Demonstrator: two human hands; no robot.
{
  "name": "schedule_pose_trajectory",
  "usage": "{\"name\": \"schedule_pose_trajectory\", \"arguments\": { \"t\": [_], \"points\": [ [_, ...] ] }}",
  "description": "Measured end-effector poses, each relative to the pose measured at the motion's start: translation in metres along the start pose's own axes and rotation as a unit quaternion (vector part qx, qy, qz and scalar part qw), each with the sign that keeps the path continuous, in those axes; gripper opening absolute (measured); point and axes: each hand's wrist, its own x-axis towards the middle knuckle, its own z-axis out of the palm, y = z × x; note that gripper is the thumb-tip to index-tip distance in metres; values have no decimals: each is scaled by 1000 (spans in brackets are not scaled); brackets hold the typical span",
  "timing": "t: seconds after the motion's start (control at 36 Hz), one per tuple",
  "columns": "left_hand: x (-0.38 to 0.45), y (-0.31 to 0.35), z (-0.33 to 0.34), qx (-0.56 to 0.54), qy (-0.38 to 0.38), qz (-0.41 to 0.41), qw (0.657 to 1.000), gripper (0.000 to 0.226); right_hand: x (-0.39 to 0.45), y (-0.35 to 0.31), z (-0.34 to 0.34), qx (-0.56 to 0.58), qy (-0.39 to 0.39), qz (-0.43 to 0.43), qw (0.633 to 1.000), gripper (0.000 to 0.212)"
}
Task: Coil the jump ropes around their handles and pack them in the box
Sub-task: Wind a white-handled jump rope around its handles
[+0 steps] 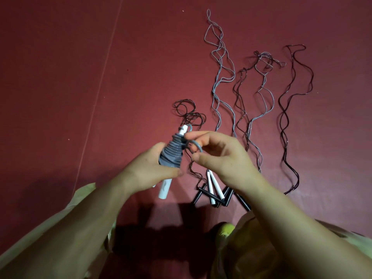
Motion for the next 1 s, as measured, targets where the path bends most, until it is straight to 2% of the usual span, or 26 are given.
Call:
{"name": "schedule_pose_trajectory", "arguments": {
  "t": [0.11,0.25,0.31,0.47,0.67,0.83,0.92,1.0],
  "points": [
    [-1,-1,2,2,-4,9,1000,61,-1,-2,1,67,5,7,998,16],
    [1,-3,8,18,18,26,999,52,1,-1,3,114,8,28,993,25],
    [0,-3,9,18,8,26,999,55,2,0,2,113,5,30,993,29],
    [-6,5,7,-6,-15,-1,1000,67,3,1,-4,100,-10,33,994,37],
    [-2,-1,5,-9,-43,-4,999,53,4,-2,-12,-1,-39,28,999,40],
    [-1,-3,6,-6,-47,0,999,51,3,-4,-9,-37,-44,29,998,38],
    [-1,-3,6,-1,-53,-1,999,43,3,-4,-8,-44,-44,29,998,36],
    [-3,-2,6,7,-48,0,999,52,3,-3,-8,-34,-22,31,999,25]
  ]
}}
